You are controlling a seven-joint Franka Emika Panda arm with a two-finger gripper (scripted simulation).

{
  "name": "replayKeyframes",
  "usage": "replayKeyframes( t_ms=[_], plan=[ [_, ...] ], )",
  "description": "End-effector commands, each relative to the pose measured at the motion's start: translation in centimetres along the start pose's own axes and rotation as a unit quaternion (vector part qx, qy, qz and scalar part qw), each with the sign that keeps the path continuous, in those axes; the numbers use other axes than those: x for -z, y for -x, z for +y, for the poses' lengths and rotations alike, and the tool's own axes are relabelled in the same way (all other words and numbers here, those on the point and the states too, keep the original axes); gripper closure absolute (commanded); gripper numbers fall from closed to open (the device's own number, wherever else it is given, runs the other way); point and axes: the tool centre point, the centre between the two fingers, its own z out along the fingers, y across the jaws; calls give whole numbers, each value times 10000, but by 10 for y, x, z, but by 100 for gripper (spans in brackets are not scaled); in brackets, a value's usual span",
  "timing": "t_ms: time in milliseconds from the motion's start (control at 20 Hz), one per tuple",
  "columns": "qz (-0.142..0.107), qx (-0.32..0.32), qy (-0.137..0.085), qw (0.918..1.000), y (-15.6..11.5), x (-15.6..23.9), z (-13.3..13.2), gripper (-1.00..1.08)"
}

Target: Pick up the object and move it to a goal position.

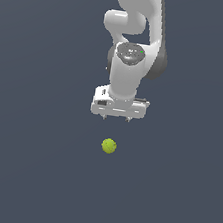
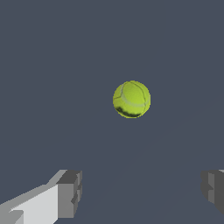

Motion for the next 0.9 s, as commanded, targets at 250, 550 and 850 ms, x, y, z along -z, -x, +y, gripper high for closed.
replayKeyframes(
  t_ms=[250,550,850],
  plan=[
    [2,110,4,9999,-2,-2,1,-92],
    [20,479,20,9988,-11,-11,2,-92],
    [52,1103,42,9939,-24,-25,5,-92]
  ],
)
